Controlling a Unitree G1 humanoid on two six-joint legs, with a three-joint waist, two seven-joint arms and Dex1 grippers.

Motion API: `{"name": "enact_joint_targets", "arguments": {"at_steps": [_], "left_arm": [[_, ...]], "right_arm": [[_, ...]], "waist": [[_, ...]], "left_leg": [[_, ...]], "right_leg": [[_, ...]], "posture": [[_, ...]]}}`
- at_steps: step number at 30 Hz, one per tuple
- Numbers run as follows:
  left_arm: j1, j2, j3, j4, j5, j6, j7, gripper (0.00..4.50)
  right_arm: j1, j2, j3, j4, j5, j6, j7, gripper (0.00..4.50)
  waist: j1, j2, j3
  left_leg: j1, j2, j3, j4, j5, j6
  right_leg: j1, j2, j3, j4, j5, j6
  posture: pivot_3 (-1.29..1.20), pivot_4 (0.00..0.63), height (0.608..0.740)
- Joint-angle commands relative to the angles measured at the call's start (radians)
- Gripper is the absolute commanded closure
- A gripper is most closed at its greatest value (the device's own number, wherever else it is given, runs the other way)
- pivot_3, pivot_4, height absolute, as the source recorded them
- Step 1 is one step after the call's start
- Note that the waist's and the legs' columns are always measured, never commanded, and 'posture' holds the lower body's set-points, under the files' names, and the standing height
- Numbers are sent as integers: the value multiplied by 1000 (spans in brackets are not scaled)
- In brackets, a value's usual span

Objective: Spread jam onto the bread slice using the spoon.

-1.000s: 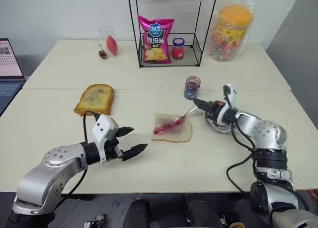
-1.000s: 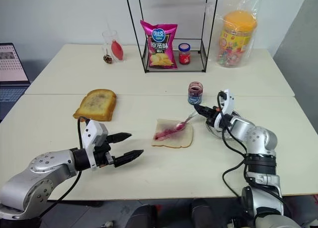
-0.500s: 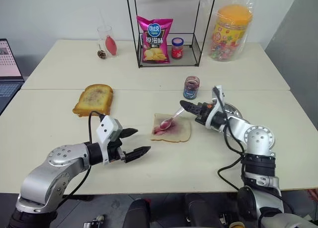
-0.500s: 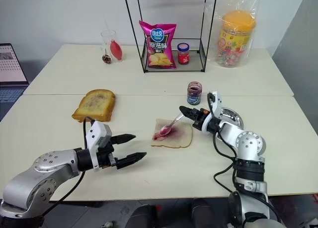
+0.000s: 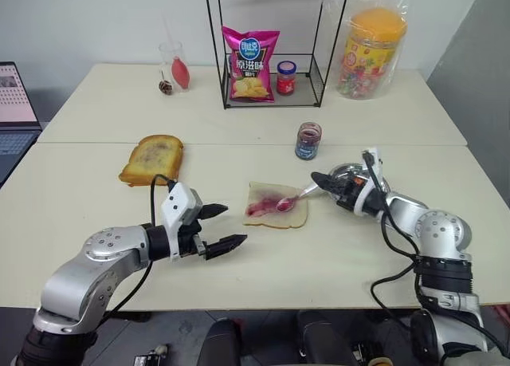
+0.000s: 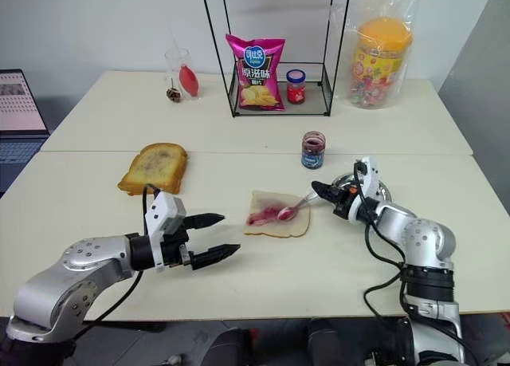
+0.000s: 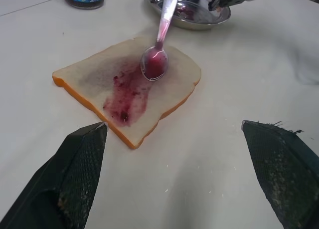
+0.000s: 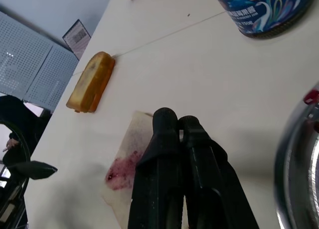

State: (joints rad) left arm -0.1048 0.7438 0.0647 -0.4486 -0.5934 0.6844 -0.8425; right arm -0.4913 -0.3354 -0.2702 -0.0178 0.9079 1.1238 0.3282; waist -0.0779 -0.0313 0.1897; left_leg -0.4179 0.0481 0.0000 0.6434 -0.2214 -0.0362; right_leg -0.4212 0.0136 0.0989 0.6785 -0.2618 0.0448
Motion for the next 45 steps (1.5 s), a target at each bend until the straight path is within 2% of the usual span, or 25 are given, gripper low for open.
{"name": "enact_joint_targets", "arguments": {"at_steps": [1,5,9,14,20,26,30,33,34,45], "left_arm": [[-47,5,-23,23,17,-37,-32,0],[-156,3,-76,69,44,-65,-84,0],[-303,-24,-131,129,67,-88,-127,0],[-524,-97,-303,254,159,-157,-247,0],[-681,-215,-426,480,290,-279,-304,0],[-759,-301,-447,673,374,-383,-313,0],[-785,-339,-438,727,400,-414,-310,0],[-791,-354,-430,739,411,-421,-313,0],[-791,-356,-428,738,413,-421,-314,0],[-753,-333,-405,695,415,-406,-310,0]], "right_arm": [[-12,-22,-79,-56,85,51,-11,4441],[-54,1,-228,-120,292,76,-122,4441],[-24,-36,-303,-192,340,41,-224,4441],[112,-152,-394,-214,268,-37,-225,4441],[185,-154,-411,-138,206,-148,-198,4441],[217,-178,-356,-25,124,-218,-85,4441],[200,-196,-318,71,70,-261,-16,4441],[186,-207,-299,129,36,-286,26,3936],[178,-211,-294,147,25,-293,39,3616],[108,-258,-264,283,-80,-361,110,1376]], "waist": [[-1,0,0],[-1,0,0],[0,0,0],[22,0,0],[12,0,0],[8,1,0],[9,1,0],[9,1,0],[11,1,0],[12,1,0]], "left_leg": [[0,0,0,0,0,0],[0,0,0,0,0,0],[-1,0,0,0,0,0],[-3,-1,-1,0,0,0],[-2,-1,2,0,0,0],[0,-1,1,0,0,0],[0,-1,1,1,0,0],[0,-1,1,1,0,0],[-1,-1,1,1,0,0],[0,-1,1,1,0,0]], "right_leg": [[0,0,0,0,0,0],[0,0,0,0,0,0],[0,1,0,0,0,0],[0,0,-1,-2,0,1],[0,0,2,-3,1,3],[0,1,2,1,1,2],[0,1,2,0,1,3],[0,1,2,0,1,3],[1,1,2,0,1,3],[1,1,2,0,1,3]], "posture": [[0,150,740],[0,150,740],[0,150,740],[0,150,740],[0,150,740],[0,150,740],[0,150,740],[0,150,740],[0,150,740],[0,150,740]]}}
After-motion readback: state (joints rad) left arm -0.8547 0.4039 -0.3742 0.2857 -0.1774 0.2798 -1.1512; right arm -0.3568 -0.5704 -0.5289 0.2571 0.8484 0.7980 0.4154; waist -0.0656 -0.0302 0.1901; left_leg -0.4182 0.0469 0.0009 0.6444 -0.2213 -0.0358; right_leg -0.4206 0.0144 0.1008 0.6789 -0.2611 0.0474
